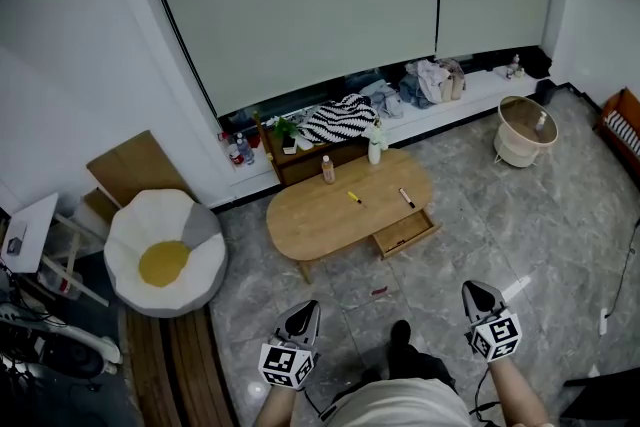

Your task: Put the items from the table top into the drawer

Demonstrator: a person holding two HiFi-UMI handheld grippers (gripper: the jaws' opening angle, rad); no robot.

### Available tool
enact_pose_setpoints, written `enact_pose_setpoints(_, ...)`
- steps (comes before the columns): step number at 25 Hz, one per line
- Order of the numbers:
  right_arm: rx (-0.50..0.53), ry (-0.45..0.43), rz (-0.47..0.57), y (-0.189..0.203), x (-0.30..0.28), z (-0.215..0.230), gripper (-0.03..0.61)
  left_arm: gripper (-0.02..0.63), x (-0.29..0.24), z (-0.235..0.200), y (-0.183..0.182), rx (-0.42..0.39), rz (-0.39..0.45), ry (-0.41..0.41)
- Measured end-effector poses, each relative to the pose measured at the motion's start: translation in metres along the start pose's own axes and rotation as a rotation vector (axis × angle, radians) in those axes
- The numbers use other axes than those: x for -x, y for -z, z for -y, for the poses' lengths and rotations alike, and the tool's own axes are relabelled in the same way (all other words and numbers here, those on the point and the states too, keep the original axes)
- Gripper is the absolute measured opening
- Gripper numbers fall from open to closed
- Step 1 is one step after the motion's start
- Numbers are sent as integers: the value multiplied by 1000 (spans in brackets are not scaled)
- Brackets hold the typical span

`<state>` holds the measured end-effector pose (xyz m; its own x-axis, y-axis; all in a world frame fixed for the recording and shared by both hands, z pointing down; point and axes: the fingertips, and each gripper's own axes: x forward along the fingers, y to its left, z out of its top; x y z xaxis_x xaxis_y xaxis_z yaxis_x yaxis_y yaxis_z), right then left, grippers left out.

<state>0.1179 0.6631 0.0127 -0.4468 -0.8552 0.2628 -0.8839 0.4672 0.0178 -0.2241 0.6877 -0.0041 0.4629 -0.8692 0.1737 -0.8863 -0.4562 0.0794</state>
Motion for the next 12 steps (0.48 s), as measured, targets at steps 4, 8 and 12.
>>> enact_pose_setpoints(4, 11, -20, -3, -1, -21, 6, 21, 21, -13, -7, 0, 14, 8, 3)
enact_pose_setpoints(8, 5, -34, -11, -2, -45, 22, 21, 21, -35, -15, -3, 23, 9, -9)
enact_pose_setpoints(12, 7, -52, -5, -9, -76, 42, 21, 21, -65, -22, -7, 15, 8, -13)
